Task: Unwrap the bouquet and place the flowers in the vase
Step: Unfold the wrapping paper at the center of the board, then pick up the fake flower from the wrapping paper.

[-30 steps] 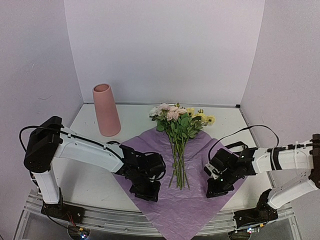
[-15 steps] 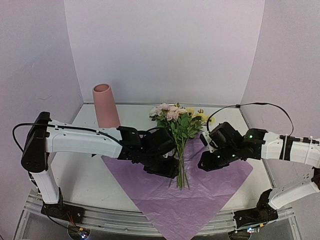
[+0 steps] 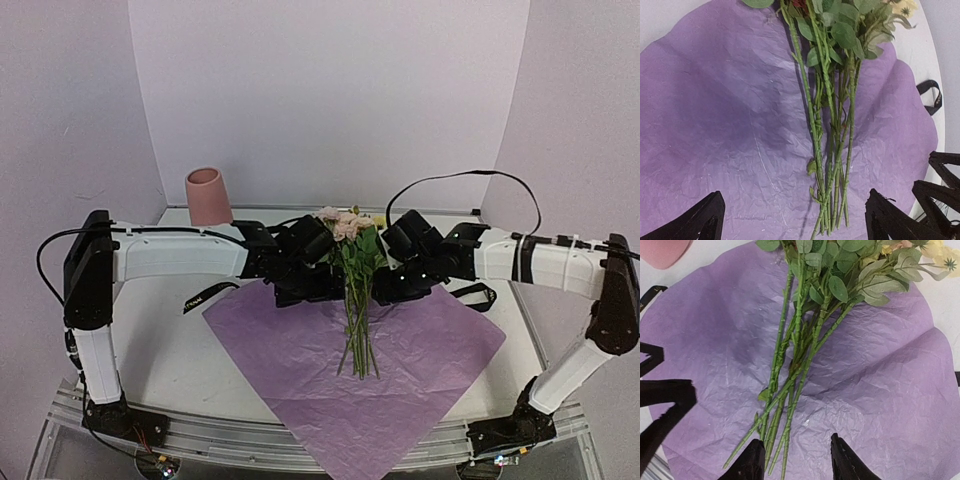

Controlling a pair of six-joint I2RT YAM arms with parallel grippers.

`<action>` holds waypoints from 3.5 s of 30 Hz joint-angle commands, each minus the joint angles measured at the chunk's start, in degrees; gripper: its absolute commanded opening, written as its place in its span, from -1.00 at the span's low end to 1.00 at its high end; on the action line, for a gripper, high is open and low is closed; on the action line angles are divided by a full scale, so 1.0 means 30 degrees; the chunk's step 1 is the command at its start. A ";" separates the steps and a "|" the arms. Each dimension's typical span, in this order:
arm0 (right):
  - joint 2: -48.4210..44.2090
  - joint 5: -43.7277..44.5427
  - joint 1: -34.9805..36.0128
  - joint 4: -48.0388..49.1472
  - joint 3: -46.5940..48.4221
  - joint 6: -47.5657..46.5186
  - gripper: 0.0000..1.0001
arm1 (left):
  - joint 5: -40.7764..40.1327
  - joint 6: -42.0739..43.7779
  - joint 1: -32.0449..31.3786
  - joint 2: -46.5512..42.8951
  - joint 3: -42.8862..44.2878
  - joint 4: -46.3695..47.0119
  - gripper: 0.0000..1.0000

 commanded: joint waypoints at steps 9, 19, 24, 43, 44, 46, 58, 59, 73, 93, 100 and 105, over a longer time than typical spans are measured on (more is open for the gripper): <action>0.4174 -0.4473 -0.3528 0.1464 0.1382 -0.0271 -0.35 | -0.2315 -0.0164 0.1101 -0.0474 0.1361 0.0202 0.95; 0.5789 -0.6087 -0.3626 0.2061 0.2302 -0.0849 -0.36 | -0.3064 0.0019 0.1529 -0.0873 0.1579 0.0201 0.91; 0.6079 -0.6482 -0.3650 0.2060 0.1872 -0.1078 -0.50 | -0.3332 0.0073 0.1613 -0.0940 0.1738 0.0196 0.88; 0.7306 -0.7715 -0.3633 0.2321 0.1410 -0.1218 -0.75 | -0.2877 -0.0583 0.1614 -0.1078 0.1366 0.0201 0.83; 0.7244 -0.7712 -0.3640 0.2324 0.1437 -0.1205 -0.80 | -0.2846 -0.0577 0.1614 -0.1076 0.1366 0.0201 0.83; 0.6920 -0.7635 -0.3642 0.2324 0.1417 -0.1135 -0.85 | -0.2771 -0.0547 0.1609 -0.1086 0.1360 0.0201 0.83; 0.3589 -0.6548 -0.3650 0.2215 0.1141 -0.0205 -0.94 | -0.2111 0.0222 0.1614 -0.1088 0.1580 0.0230 0.82; 0.3366 -0.6508 -0.3643 0.2208 0.1164 -0.0183 -0.94 | -0.2048 0.0265 0.1614 -0.1065 0.1612 0.0230 0.82; 0.3590 -0.7257 -0.3637 0.2105 0.1493 0.0607 -0.91 | -0.1287 0.1167 0.1614 -0.1003 0.2279 0.0667 0.83; 0.5653 -0.7364 -0.3636 0.2184 0.0090 0.1527 -0.42 | -0.1176 0.1478 0.1612 -0.1875 0.0922 0.0869 0.82; 0.6068 -0.8057 -0.3636 0.2717 0.0080 0.1677 -0.43 | -0.1094 0.1585 0.1614 -0.2034 0.0731 0.0863 0.82; 0.6442 -0.8218 -0.3636 0.2950 0.0191 0.1725 -0.44 | -0.1198 0.1511 0.1614 -0.2355 0.0404 0.0856 0.82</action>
